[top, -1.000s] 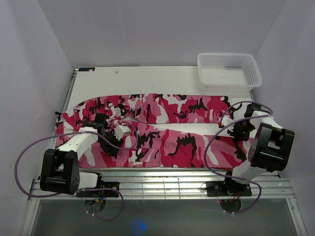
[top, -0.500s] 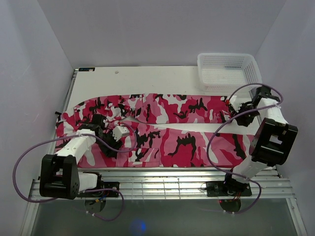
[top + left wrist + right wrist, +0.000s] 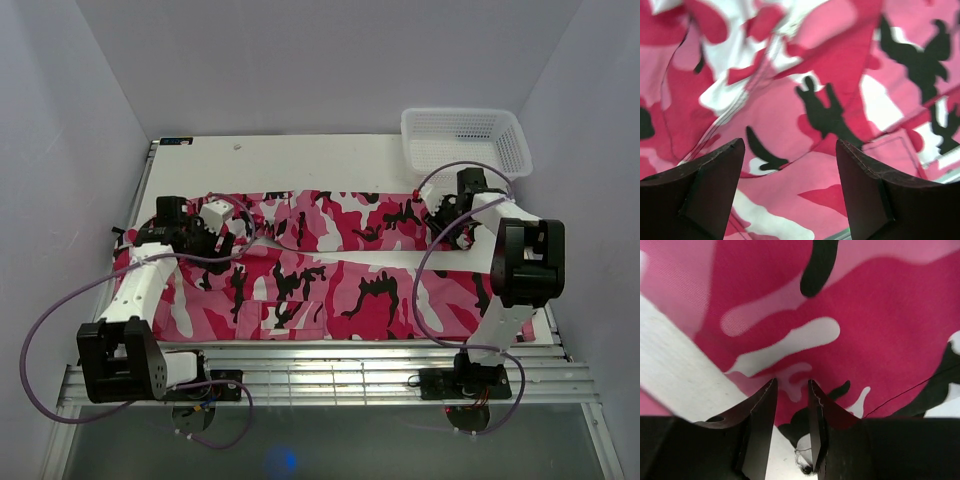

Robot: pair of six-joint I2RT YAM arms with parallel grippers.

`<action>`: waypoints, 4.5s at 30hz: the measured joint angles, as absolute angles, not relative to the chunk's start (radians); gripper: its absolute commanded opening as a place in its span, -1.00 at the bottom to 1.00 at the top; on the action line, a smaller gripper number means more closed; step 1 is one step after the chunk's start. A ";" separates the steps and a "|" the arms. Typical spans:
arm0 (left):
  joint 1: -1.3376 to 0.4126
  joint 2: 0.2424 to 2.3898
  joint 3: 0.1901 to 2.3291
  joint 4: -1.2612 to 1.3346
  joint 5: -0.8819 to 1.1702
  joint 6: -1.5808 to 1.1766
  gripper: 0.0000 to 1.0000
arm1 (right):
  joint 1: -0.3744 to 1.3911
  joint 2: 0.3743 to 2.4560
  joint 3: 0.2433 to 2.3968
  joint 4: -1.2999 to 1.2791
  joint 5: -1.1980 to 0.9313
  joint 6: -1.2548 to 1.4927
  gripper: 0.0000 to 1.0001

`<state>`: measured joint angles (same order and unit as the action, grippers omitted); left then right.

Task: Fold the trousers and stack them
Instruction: Flatten the trousers out, then fold the trousers

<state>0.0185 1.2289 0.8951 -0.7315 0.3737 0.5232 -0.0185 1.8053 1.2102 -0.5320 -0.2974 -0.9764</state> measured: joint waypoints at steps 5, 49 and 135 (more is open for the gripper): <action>0.120 1.347 0.900 -0.710 0.324 0.496 0.68 | -0.047 1.831 1.153 -0.441 -0.182 -0.991 -0.42; 0.320 1.308 1.076 -0.905 0.406 0.676 0.96 | -0.439 1.581 1.333 -0.733 -0.147 -1.234 0.73; 0.503 2.450 2.160 -1.058 0.724 1.084 0.77 | -0.502 2.192 1.699 -0.897 -0.500 -1.613 -0.85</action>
